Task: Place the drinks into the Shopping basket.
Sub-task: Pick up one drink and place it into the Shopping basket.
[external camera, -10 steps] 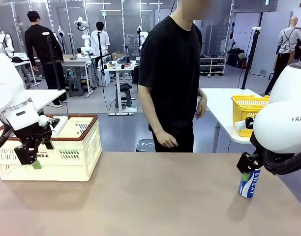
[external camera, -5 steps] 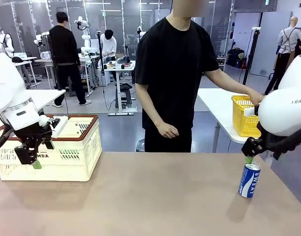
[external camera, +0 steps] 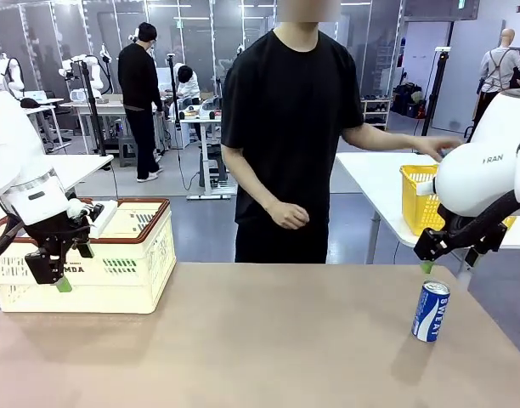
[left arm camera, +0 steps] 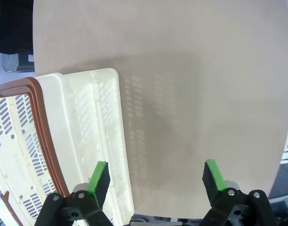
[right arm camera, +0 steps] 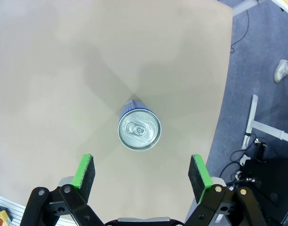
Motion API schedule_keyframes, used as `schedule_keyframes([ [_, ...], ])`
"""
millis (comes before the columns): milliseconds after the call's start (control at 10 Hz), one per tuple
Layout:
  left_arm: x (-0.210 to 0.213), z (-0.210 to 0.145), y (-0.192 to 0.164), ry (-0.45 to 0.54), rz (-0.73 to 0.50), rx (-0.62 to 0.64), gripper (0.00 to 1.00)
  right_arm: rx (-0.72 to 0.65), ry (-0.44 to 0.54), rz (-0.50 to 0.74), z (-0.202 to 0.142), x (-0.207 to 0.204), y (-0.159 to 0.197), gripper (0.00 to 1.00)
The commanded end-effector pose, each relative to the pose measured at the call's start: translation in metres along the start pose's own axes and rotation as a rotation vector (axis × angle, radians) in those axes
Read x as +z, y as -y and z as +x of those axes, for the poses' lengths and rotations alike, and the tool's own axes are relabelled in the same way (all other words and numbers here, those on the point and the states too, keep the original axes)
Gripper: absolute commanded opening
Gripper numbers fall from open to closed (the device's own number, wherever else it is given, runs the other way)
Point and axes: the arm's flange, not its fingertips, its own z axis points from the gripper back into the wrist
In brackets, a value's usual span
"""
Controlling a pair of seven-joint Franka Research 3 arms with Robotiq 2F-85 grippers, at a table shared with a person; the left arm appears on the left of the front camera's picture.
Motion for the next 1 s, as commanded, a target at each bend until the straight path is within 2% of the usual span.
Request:
schedule_keyframes([
  [0, 0.002, 0.001, -0.001, -0.01, 0.004, 0.003, 1.0, 0.011, -0.018, 0.015, 0.005, 0.001, 0.006, 1.0],
  [900, 0.002, 0.001, -0.001, -0.01, 0.004, 0.003, 1.0, -0.01, -0.094, 0.068, 0.015, -0.066, 0.012, 1.0],
])
